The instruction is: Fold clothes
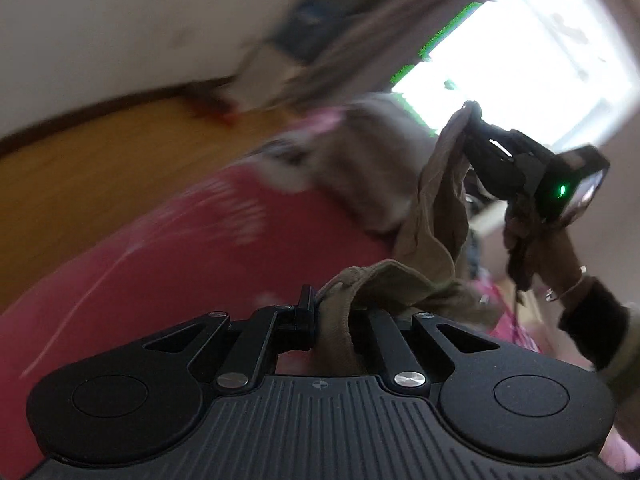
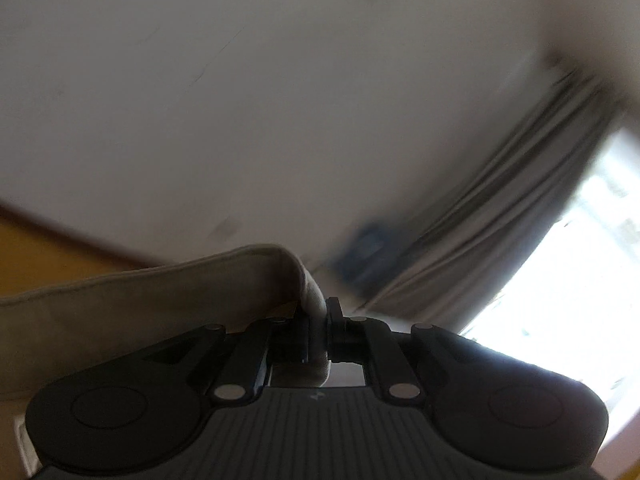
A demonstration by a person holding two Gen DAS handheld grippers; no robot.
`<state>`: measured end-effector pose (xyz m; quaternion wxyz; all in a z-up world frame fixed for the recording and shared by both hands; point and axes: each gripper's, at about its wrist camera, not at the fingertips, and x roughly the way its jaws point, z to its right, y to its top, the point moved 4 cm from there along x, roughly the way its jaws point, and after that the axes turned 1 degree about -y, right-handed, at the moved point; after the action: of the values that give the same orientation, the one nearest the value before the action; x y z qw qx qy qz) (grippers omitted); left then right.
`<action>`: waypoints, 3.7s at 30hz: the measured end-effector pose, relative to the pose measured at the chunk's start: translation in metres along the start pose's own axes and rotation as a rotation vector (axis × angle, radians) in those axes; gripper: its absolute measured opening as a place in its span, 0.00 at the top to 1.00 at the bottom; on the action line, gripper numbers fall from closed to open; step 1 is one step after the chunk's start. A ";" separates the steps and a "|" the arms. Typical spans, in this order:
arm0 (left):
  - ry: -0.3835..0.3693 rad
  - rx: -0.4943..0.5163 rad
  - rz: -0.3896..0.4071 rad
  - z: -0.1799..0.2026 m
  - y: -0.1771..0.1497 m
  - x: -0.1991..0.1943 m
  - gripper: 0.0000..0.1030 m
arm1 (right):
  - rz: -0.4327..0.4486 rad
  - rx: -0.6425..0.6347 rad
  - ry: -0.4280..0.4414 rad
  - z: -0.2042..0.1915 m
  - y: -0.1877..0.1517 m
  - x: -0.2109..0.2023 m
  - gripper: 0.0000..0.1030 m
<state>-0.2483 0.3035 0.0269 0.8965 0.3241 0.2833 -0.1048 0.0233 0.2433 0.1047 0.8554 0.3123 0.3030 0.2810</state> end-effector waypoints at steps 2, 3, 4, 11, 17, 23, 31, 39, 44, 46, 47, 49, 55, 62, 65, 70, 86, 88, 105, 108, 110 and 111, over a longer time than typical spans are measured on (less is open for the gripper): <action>0.061 -0.039 -0.042 -0.032 -0.006 0.013 0.95 | -0.154 -0.053 0.103 -0.027 -0.019 0.036 0.61; 0.092 -0.057 -0.073 -0.043 -0.008 0.023 0.95 | -0.235 -0.084 0.153 -0.040 -0.029 0.054 0.58; 0.108 -0.088 -0.105 -0.053 -0.010 0.029 0.94 | -0.290 -0.106 0.175 -0.048 -0.040 0.064 0.58; 0.138 -0.205 -0.154 -0.087 -0.006 0.034 0.78 | -0.294 0.218 0.275 -0.004 -0.075 0.002 0.43; 0.075 -0.197 -0.185 -0.099 -0.010 0.019 0.71 | -0.240 0.563 0.256 0.083 -0.096 -0.065 0.42; 0.110 -0.244 -0.324 -0.125 -0.001 0.031 0.68 | -0.290 0.786 0.257 0.075 -0.147 -0.124 0.42; 0.250 -0.098 -0.251 -0.110 0.048 0.014 0.67 | -0.402 0.910 0.252 0.005 -0.186 -0.198 0.43; 0.281 0.297 -0.329 -0.025 0.014 0.076 0.63 | -0.439 0.940 0.187 -0.015 -0.170 -0.223 0.43; 0.375 0.543 -0.393 -0.007 -0.014 0.110 0.62 | -0.509 1.022 0.127 -0.013 -0.181 -0.233 0.43; 0.402 0.608 -0.417 -0.006 -0.022 0.122 0.58 | -0.520 1.025 0.125 -0.012 -0.183 -0.239 0.43; 0.409 0.622 -0.426 -0.006 -0.025 0.126 0.58 | -0.524 1.026 0.128 -0.012 -0.184 -0.244 0.43; 0.419 0.635 -0.434 -0.008 -0.029 0.131 0.57 | -0.526 1.027 0.131 -0.011 -0.187 -0.252 0.43; 0.410 0.594 -0.433 -0.010 -0.028 0.123 0.57 | -0.526 1.060 0.069 0.001 -0.198 -0.270 0.43; 0.366 0.644 -0.415 0.000 -0.039 0.109 0.59 | -0.525 1.111 -0.027 0.019 -0.211 -0.290 0.43; 0.333 0.688 -0.427 0.000 -0.047 0.101 0.59 | -0.524 1.124 -0.062 0.025 -0.215 -0.297 0.43; 0.298 0.719 -0.444 -0.007 -0.050 0.099 0.57 | -0.522 1.097 -0.067 0.024 -0.210 -0.291 0.43; 0.264 0.727 -0.518 -0.025 -0.033 0.097 0.55 | -0.488 0.965 0.084 0.006 -0.213 -0.219 0.43; 0.267 0.711 -0.514 -0.030 -0.032 0.103 0.55 | -0.498 0.959 0.107 0.004 -0.217 -0.206 0.43; 0.195 0.685 -0.455 -0.033 -0.037 0.114 0.69 | -0.606 0.894 0.427 0.006 -0.239 -0.147 0.42; 0.205 0.683 -0.430 -0.031 -0.041 0.114 0.80 | -0.674 0.882 0.541 0.000 -0.240 -0.140 0.66; 0.220 0.679 -0.406 -0.028 -0.042 0.110 0.89 | -0.668 0.854 0.576 -0.005 -0.231 -0.139 0.90; 0.233 0.684 -0.391 -0.026 -0.042 0.107 0.92 | -0.665 0.839 0.593 -0.007 -0.226 -0.139 0.94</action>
<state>-0.1875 0.2874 -0.0731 0.6623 0.5531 0.3879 -0.3240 -0.0072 0.0066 -0.0111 0.5804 0.4198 0.6943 -0.0692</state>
